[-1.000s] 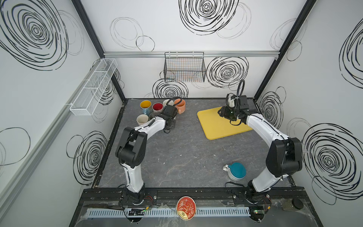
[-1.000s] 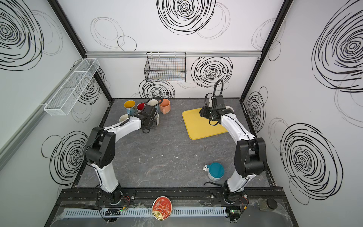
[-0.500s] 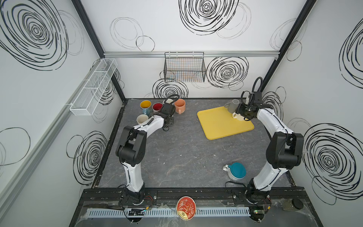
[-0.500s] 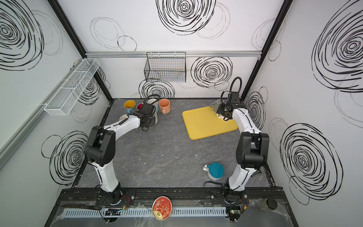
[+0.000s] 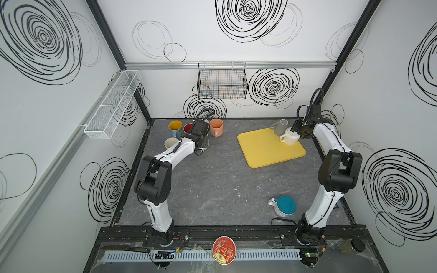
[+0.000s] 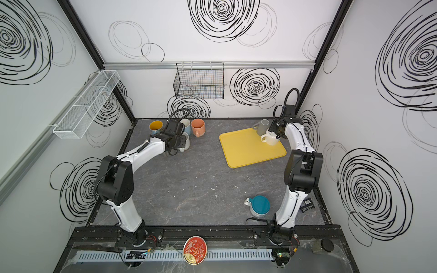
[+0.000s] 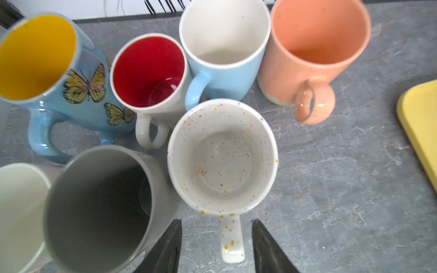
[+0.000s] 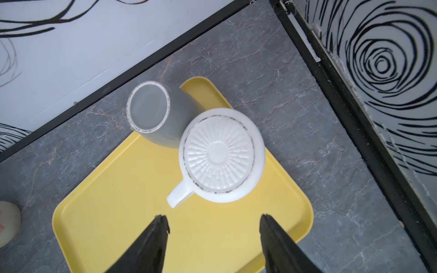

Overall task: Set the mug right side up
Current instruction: 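Release the speckled mug with the left gripper while the right moves over the white mug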

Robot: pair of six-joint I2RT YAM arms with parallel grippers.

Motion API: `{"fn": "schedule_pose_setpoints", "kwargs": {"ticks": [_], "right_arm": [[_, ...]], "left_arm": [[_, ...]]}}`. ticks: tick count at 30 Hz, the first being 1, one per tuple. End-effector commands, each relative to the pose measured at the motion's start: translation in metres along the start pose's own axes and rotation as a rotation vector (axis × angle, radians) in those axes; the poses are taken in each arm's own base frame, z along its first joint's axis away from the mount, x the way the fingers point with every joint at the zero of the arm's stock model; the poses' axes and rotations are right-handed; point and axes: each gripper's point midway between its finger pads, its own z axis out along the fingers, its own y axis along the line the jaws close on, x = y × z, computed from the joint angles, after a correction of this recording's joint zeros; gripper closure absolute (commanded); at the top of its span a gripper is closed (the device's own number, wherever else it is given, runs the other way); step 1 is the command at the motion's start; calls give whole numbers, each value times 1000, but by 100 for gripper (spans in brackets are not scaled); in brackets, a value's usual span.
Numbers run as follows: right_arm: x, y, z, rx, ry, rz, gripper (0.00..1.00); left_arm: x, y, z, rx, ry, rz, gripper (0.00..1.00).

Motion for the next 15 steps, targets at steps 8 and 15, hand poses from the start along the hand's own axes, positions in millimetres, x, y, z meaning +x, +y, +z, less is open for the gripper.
{"fn": "schedule_pose_setpoints", "kwargs": {"ticks": [8,15], "right_arm": [[-6,-28,37,72,64,20,33],[18,-22,54,29,130,19,35]], "left_arm": [[-25,-34,-42,134,-132,5,48],[-17,-73,-43,208,-128,30,48]]}}
